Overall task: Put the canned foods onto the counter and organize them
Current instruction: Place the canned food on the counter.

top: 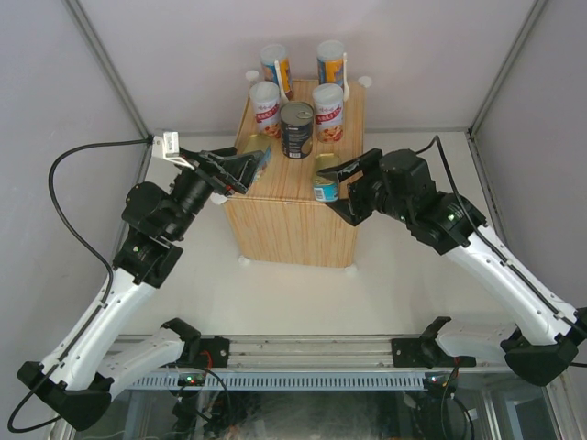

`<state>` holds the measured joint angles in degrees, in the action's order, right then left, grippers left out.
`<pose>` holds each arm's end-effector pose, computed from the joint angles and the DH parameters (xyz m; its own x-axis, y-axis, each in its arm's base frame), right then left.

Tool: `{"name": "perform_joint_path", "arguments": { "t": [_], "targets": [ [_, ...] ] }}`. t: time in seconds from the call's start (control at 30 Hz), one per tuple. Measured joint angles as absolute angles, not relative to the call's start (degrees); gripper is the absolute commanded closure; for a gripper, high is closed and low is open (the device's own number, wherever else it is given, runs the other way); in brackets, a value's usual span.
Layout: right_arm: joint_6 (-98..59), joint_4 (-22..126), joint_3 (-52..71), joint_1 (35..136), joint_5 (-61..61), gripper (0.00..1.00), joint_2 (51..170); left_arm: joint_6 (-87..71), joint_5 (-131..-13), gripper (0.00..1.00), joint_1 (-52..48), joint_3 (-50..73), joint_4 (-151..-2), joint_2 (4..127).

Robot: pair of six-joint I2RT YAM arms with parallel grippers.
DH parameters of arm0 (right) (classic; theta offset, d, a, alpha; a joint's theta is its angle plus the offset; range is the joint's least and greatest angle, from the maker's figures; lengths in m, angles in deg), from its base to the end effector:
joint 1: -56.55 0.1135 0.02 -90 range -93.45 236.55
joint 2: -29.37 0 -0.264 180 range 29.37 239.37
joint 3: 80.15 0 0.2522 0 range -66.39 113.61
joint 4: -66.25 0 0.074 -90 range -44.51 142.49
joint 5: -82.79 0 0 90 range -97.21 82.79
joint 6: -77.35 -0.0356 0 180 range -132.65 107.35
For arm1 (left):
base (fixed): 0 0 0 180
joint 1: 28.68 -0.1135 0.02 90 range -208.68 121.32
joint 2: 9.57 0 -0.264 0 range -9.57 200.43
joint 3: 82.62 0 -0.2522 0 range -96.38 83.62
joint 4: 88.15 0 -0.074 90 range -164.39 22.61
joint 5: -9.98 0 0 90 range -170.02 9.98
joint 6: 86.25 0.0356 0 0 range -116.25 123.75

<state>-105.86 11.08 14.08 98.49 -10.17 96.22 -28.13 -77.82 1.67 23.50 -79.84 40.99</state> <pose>0.1776 0.1571 0.4211 -0.6131 0.7896 0.0255 0.3817 0.2678 0.8846 0.1630 -0.0970 0.4456 -0.0938 -0.5567 -0.8254 0.5740 0.6472 -0.5017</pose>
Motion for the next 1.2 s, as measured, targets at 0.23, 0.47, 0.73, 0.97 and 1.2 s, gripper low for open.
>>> {"name": "perform_joint_path", "arguments": {
  "t": [0.23, 0.47, 0.73, 0.97, 1.2],
  "targets": [
    [-106.2, 7.7, 15.7, 98.4, -10.1, 0.29, 96.2, -28.2, -77.8, 0.03, 1.7, 23.5, -79.8, 41.0],
    [-106.6, 6.2, 15.7, 99.5, -10.4, 0.29, 95.5, -28.2, -77.8, 0.03, 1.7, 23.5, -79.9, 40.7],
    [-106.3, 6.0, 15.8, 100.9, -11.4, 0.33, 94.0, -28.2, -77.8, 0.03, 1.7, 23.6, -79.9, 40.6],
    [-105.2, 6.1, 15.8, 101.2, -11.9, 0.52, 94.0, -28.2, -77.8, 0.03, 1.7, 23.6, -79.9, 40.6],
    [-103.7, 6.6, 18.3, 100.4, -11.9, 0.59, 95.4, -28.2, -77.7, 0.03, 1.7, 23.6, -79.9, 40.7]
  ]
}}
